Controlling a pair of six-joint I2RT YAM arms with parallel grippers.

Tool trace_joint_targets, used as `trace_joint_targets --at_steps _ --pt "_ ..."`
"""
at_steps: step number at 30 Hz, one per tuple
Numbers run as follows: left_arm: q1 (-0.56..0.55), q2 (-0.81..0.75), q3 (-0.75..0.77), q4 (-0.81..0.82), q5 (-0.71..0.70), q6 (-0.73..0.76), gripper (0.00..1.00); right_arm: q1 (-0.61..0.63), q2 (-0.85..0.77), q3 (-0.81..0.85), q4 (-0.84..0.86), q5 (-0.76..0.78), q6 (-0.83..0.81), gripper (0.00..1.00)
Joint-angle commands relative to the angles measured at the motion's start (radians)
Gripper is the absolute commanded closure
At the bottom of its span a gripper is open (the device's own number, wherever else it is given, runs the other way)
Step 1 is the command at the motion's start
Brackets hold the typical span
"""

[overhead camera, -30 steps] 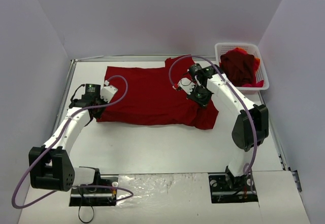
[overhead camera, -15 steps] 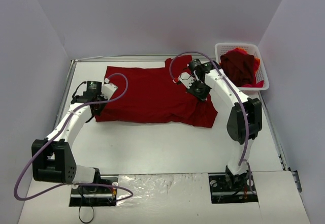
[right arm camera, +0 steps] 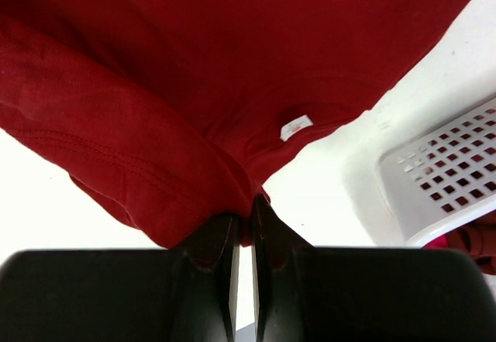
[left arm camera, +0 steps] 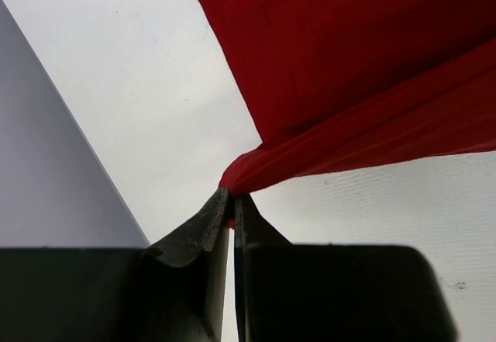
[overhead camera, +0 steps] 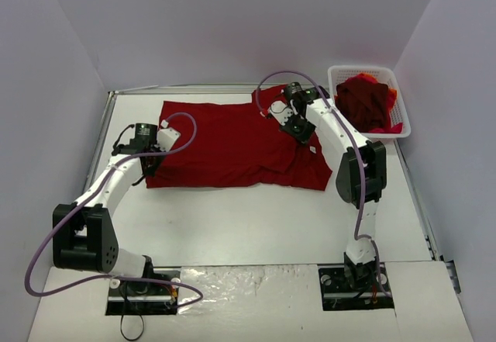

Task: Fold and stack the t-shirts
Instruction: Fold the flattened tshirt in 1/3 of the way

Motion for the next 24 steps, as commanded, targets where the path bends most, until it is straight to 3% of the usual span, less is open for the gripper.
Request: trace_joint_targets --at_steps 1,24 --pt "0.01 0.009 0.047 0.024 -0.027 -0.012 0.98 -0.007 0.026 0.065 -0.029 0.045 0.011 1.0" --pt "0.009 0.145 0.059 0.148 -0.102 -0.038 0.98 -0.013 0.173 0.162 -0.012 0.074 0.032 1.0"
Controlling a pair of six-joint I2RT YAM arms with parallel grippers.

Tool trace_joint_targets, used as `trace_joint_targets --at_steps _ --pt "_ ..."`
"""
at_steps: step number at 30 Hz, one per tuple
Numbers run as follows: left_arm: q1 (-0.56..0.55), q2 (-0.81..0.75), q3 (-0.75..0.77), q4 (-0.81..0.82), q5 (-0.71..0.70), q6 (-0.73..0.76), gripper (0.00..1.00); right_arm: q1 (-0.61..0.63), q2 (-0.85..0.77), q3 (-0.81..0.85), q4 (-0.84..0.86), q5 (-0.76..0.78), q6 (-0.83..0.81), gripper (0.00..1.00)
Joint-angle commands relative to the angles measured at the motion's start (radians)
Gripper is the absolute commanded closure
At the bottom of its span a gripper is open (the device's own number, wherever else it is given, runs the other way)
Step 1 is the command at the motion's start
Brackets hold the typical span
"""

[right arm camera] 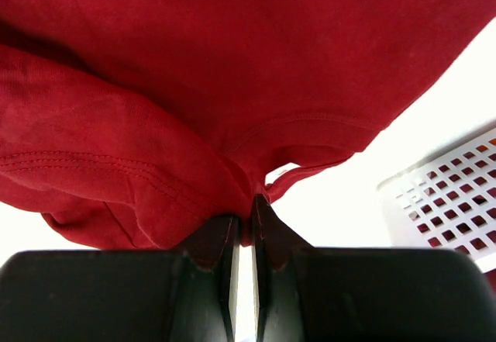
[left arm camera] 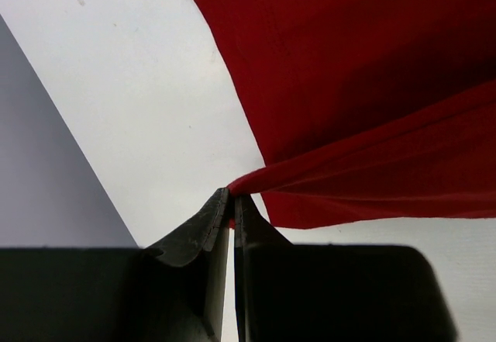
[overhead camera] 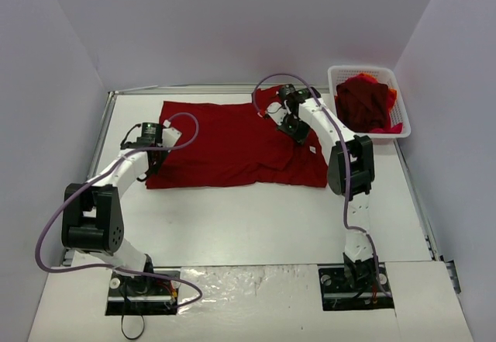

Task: Fold and stack the t-shirts
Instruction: Fold the flattened tshirt in 1/3 of the way

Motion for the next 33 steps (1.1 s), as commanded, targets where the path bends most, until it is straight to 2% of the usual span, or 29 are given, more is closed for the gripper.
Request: trace_joint_targets --at_steps 1,12,14,15,17,18,22,26,28,31,33 --pt "0.009 0.012 0.055 0.049 -0.05 -0.016 0.98 -0.011 0.012 0.041 -0.021 0.031 0.012 1.0" --pt "-0.002 0.102 0.107 0.095 -0.061 -0.023 0.98 -0.012 0.064 0.091 -0.008 0.043 0.029 1.0" --pt "-0.007 0.115 0.11 0.094 -0.064 -0.016 0.95 -0.011 0.071 0.097 -0.008 0.043 0.032 0.88" --pt "-0.01 0.118 0.111 0.092 -0.066 -0.013 0.91 -0.012 0.075 0.099 -0.009 0.043 0.032 0.75" --pt "-0.011 0.122 0.111 0.097 -0.076 -0.01 0.79 -0.011 0.079 0.104 -0.009 0.051 0.036 0.67" --pt "-0.013 0.122 0.111 0.097 -0.08 -0.009 0.76 -0.012 0.082 0.105 -0.008 0.056 0.038 0.57" --pt "-0.018 0.092 0.119 0.106 -0.122 0.004 0.67 -0.012 0.073 0.128 0.005 0.077 0.055 0.47" --pt "-0.016 0.037 0.159 0.069 -0.152 0.013 0.66 -0.016 0.024 0.153 0.029 0.085 0.078 0.45" --pt "-0.016 -0.002 0.179 0.01 -0.121 0.011 0.67 -0.025 -0.023 0.148 0.045 0.079 0.102 0.45" --pt "-0.014 -0.057 0.174 -0.093 -0.031 0.013 0.74 -0.038 -0.115 0.066 0.049 0.033 0.11 0.47" --pt "-0.014 -0.101 0.13 -0.127 0.058 0.037 0.84 -0.043 -0.169 -0.009 0.054 0.02 0.107 0.48"
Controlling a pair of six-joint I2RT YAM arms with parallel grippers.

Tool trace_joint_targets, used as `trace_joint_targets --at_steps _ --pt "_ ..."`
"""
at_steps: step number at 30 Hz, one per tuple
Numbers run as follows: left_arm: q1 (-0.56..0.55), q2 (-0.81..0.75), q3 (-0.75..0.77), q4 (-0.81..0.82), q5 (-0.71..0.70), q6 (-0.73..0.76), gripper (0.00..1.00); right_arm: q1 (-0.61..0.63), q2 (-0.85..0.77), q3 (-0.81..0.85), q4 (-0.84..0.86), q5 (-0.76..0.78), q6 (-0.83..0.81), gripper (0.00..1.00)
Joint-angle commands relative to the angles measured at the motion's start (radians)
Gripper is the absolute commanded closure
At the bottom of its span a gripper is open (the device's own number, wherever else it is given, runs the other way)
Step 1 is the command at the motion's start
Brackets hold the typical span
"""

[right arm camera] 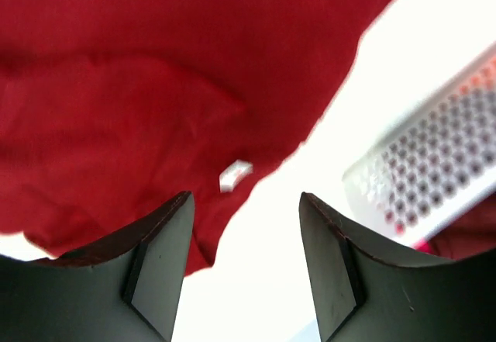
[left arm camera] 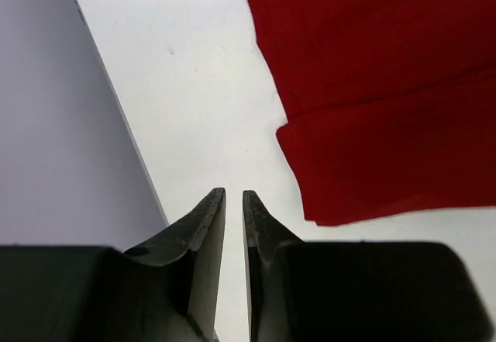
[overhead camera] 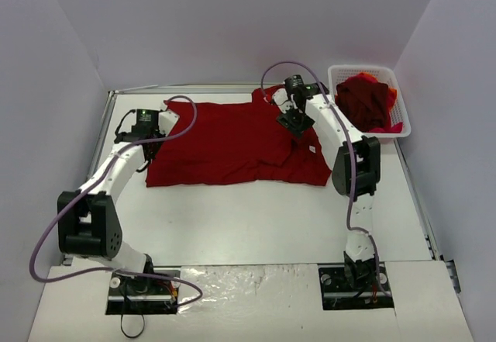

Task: Fold and stack the t-shirts
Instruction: Fold the flattened tshirt in 1/3 of the way

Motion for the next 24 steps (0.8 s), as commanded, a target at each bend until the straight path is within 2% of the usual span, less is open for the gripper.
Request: trace_joint_targets --at_steps 1,5,10,15,24 --pt "-0.004 -0.104 -0.027 -0.139 0.13 0.054 0.86 -0.018 -0.214 -0.144 -0.02 -0.018 0.013 0.48" --pt "-0.005 -0.155 -0.142 -0.168 0.25 0.142 0.85 -0.028 -0.34 -0.341 0.028 -0.004 0.018 0.48" --pt "0.002 -0.144 -0.242 -0.137 0.29 0.229 0.75 -0.047 -0.412 -0.467 0.051 -0.01 0.029 0.49" --pt "0.01 -0.104 -0.251 -0.107 0.308 0.265 0.72 -0.054 -0.415 -0.487 0.054 -0.021 0.046 0.49" --pt "0.015 -0.044 -0.286 0.04 0.201 0.277 0.71 -0.055 -0.389 -0.489 0.058 -0.038 0.066 0.49"
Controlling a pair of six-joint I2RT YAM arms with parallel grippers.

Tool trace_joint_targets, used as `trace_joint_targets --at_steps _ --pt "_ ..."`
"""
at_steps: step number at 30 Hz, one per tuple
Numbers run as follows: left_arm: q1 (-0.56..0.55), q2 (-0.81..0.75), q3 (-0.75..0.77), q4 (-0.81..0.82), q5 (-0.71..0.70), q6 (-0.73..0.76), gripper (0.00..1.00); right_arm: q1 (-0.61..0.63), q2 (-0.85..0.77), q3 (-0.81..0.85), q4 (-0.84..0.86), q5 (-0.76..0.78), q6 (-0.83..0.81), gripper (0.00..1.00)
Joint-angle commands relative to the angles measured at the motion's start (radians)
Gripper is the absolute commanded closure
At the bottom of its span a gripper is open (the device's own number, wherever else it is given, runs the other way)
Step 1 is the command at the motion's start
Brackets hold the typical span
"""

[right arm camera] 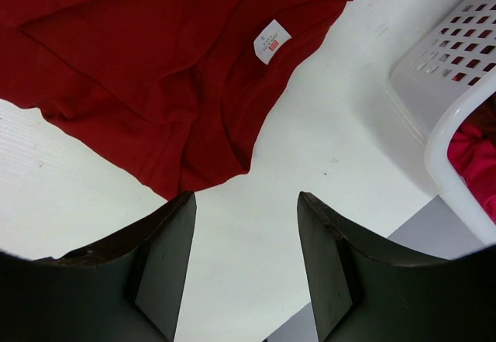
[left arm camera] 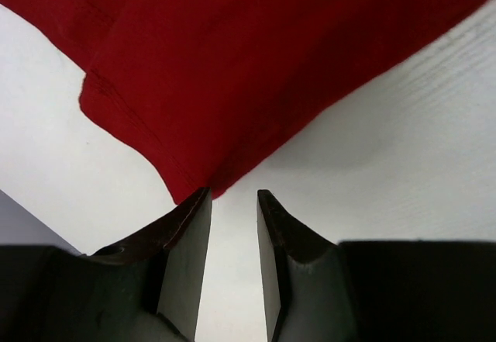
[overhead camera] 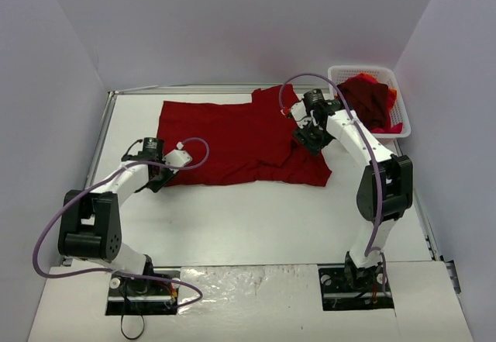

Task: Fold and stack the t-shirts
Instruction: Fold the flattened tshirt in 1/3 of the way

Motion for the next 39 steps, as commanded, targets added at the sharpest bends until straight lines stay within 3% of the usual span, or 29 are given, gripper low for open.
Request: trace_joint_targets --at_steps 1,9,11,13,24,39 --pt "0.01 0.013 -0.014 0.088 -0.063 0.026 0.71 -0.006 0.006 -0.004 -0.018 -0.008 0.016 0.49" --pt "0.014 0.077 -0.015 0.125 -0.097 0.051 0.72 -0.006 0.005 -0.018 -0.02 -0.005 0.018 0.49" --pt "0.014 0.091 -0.014 0.125 -0.097 0.051 0.81 -0.006 -0.012 -0.026 -0.024 -0.002 0.015 0.49" --pt "0.017 0.1 -0.011 0.116 -0.093 0.052 0.97 -0.006 -0.034 -0.043 -0.041 -0.003 0.004 0.49" --pt "0.019 0.091 0.022 0.099 -0.073 0.01 0.98 -0.009 -0.137 -0.187 -0.141 -0.075 -0.056 0.49" --pt "0.019 0.073 0.02 0.114 -0.111 -0.015 0.98 -0.075 0.081 -0.135 -0.107 -0.183 -0.128 0.51"
